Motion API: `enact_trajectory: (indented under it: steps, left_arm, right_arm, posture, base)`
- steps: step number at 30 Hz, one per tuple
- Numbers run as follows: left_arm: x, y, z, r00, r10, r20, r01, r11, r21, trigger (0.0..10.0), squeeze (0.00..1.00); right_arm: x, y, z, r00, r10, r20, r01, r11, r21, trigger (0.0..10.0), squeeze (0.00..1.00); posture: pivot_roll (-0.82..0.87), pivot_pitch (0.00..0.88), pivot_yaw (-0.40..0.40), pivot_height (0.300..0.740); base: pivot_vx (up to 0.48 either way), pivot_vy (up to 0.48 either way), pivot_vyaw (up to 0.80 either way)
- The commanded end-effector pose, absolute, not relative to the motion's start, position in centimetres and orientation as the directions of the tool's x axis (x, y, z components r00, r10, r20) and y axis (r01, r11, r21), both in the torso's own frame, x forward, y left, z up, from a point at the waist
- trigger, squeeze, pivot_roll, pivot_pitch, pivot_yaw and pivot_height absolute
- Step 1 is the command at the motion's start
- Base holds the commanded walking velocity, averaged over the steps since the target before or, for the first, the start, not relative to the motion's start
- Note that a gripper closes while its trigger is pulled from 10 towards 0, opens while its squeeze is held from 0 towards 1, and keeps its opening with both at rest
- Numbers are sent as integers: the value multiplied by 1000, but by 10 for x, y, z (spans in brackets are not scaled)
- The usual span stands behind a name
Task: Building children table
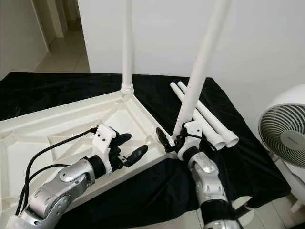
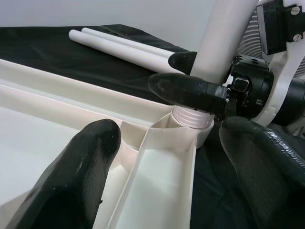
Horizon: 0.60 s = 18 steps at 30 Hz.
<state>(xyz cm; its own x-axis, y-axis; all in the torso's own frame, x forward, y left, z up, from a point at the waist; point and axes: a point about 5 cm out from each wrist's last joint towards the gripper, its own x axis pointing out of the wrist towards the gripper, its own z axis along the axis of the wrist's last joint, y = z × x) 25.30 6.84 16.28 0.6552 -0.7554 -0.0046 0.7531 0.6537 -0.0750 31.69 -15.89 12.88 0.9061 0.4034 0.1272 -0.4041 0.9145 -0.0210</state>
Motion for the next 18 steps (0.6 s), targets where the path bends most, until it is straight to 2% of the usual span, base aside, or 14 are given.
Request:
enact_trajectory:
  steps: [1, 8, 13, 18]
  left_arm:
    - [250, 66, 165, 581, -814, 0, 812, 579, -70, 10000, 0]
    - [250, 65, 166, 565, -825, -6, 822, 564, -76, 10000, 0]
    - [250, 66, 166, 563, -827, -11, 824, 562, -78, 10000, 0]
    - [250, 67, 167, 563, -826, -12, 823, 562, -79, 10000, 0]
  right_arm:
    - [315, -157, 129, 904, 405, 137, -405, 914, -27, 10000, 0]
    - [317, -171, 135, 893, 428, 139, -421, 904, -75, 10000, 0]
    - [316, -176, 134, 835, 544, 76, -529, 834, -159, 10000, 0]
    - [315, -177, 134, 815, 578, 51, -561, 808, -179, 10000, 0]
  posture:
    - [45, 0, -30, 740]
    - [31, 11, -18, 740]
    - [33, 27, -11, 740]
    - [34, 33, -8, 740]
  base:
    - [0, 0, 0]
    - [0, 0, 0]
    - [0, 0, 0]
    - [0, 0, 0]
